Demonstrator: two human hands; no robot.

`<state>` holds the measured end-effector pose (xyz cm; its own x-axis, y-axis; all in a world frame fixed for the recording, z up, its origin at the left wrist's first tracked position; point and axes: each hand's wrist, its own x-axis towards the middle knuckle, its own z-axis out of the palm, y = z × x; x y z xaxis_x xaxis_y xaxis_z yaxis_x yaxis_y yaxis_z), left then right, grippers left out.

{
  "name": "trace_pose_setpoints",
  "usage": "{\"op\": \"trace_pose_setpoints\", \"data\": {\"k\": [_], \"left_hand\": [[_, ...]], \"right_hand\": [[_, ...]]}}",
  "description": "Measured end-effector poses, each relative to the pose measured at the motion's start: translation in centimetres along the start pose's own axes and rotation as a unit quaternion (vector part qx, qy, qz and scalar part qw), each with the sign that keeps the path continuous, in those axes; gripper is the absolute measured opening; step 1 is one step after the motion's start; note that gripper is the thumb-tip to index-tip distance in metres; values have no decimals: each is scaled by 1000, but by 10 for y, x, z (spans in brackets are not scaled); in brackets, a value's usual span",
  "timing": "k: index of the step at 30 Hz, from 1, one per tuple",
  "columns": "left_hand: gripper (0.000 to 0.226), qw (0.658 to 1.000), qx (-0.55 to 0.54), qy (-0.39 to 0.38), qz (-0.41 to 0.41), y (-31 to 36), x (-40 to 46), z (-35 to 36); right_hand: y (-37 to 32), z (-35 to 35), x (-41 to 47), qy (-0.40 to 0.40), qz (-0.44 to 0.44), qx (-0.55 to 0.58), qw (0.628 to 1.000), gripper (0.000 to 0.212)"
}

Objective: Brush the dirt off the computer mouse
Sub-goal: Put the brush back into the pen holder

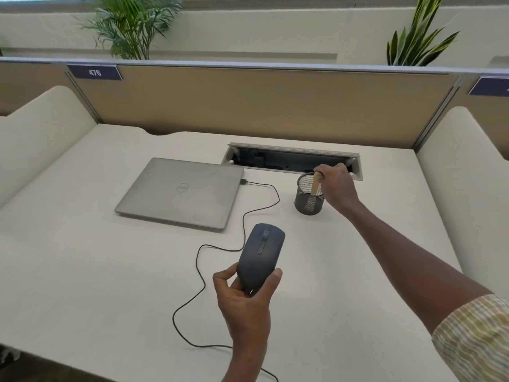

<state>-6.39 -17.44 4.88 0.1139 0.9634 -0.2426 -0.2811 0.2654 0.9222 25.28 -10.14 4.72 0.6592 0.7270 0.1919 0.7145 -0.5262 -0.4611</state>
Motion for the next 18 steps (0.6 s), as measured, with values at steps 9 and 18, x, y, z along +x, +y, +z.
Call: {"op": "trace_pose_setpoints", "data": {"k": [9, 18], "left_hand": [[71, 1000, -8, 0, -8, -2, 0, 2], [65, 1000, -14, -1, -6, -2, 3, 9]], "right_hand": [[11, 6, 17, -20, -25, -50, 998, 44], [-47, -23, -87, 129, -3, 175, 976, 20]]}}
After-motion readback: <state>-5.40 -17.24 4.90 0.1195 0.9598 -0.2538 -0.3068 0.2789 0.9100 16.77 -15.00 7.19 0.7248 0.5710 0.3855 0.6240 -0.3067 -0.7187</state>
